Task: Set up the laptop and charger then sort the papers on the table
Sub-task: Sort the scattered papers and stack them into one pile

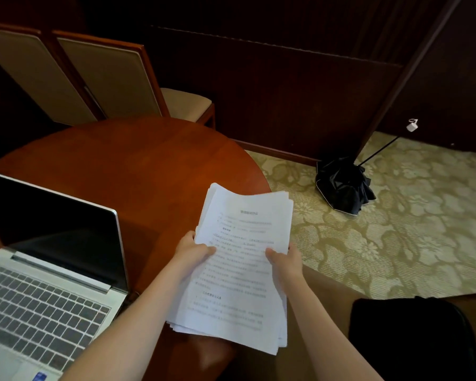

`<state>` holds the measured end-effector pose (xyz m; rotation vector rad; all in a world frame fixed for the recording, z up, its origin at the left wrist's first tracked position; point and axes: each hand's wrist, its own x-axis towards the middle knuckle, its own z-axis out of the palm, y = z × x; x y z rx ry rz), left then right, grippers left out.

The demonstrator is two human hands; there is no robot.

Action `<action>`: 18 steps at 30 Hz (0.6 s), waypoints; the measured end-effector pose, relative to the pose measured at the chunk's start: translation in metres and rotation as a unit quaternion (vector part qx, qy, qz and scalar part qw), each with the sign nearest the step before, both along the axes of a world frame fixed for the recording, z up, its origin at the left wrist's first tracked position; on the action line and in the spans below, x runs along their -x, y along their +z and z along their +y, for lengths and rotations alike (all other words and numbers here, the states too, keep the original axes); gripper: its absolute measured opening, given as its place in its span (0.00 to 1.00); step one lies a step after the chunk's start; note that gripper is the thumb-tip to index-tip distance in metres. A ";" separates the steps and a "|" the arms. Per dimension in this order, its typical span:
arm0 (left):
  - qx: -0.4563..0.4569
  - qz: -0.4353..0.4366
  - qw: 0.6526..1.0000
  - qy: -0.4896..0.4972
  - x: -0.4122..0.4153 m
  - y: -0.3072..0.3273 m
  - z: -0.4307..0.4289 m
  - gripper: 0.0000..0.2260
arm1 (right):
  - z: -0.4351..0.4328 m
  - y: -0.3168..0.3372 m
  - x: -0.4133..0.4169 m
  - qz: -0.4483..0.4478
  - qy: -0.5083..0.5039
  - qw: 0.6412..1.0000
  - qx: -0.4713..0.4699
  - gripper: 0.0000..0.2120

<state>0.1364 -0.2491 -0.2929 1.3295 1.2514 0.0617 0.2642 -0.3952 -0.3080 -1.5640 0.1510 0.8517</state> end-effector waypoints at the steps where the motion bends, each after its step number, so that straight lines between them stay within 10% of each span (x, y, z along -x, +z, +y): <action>1: -0.027 -0.027 0.999 0.015 0.000 0.007 -0.001 0.15 | 0.001 0.005 0.000 -0.036 0.004 0.999 -0.018 0.12; 10: -0.236 -0.262 0.933 0.073 -0.015 0.091 0.027 0.22 | 0.040 0.096 -0.018 -0.244 -0.002 0.940 -0.238 0.15; 18: -0.338 -0.321 0.883 0.054 0.003 0.115 0.038 0.41 | 0.038 0.114 -0.036 -0.304 0.093 0.921 -0.227 0.31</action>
